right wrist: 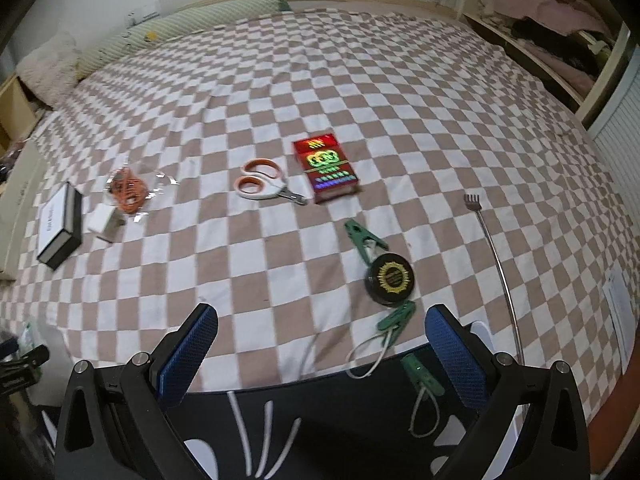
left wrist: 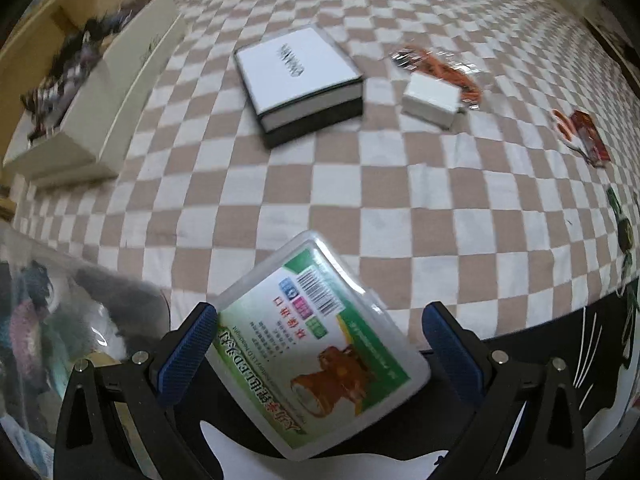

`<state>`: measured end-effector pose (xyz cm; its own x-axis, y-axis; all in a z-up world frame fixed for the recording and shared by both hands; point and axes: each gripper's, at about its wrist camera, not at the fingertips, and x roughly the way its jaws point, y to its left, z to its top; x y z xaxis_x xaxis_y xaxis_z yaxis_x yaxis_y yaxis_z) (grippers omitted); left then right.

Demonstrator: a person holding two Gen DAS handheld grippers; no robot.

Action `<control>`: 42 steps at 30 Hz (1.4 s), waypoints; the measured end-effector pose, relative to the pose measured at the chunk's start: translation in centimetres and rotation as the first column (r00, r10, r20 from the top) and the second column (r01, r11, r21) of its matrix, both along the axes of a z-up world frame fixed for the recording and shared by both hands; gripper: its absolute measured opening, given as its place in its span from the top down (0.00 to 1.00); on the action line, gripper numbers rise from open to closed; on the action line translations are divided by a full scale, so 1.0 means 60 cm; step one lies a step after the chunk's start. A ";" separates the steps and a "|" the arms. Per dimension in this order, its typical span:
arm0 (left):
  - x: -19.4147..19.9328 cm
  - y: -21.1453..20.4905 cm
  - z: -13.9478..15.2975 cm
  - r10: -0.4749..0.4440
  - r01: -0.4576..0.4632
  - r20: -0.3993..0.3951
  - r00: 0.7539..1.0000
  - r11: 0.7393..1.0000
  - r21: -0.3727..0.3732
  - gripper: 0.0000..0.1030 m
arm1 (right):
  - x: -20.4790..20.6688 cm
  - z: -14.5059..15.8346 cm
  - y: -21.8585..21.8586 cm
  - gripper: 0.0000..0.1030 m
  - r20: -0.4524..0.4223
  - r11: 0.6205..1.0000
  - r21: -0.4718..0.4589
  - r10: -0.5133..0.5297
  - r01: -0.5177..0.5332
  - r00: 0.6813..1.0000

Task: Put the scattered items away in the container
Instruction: 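Grasp the clear LED headlamp box with the left tool while the right tool grasps the black round tin, then lift the headlamp box with the left tool while the right tool lifts the black tin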

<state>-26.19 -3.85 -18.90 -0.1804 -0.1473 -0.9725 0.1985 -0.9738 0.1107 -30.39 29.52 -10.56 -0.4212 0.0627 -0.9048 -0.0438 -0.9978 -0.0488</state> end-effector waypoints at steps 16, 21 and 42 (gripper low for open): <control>0.041 0.015 -0.005 -0.035 0.040 0.052 0.998 0.996 -0.080 0.00 | -0.093 -0.071 0.088 0.00 0.078 0.992 0.087 -0.098 0.091 0.992; 0.054 0.014 -0.004 -0.039 0.044 0.064 0.997 0.996 -0.074 0.00 | -0.104 -0.104 0.097 0.00 0.118 0.992 0.116 -0.070 0.056 0.991; 0.069 -0.020 -0.020 -0.026 0.035 0.100 0.995 0.996 -0.082 0.00 | -0.097 -0.144 0.065 0.51 0.231 0.994 0.080 0.057 -0.077 0.971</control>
<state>-22.06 -5.08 -20.09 -0.0901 -0.2247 -0.9703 0.1530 -0.9658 0.2094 -36.21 33.44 -19.22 -0.2101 0.1251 -0.9696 0.0458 -0.9894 -0.1376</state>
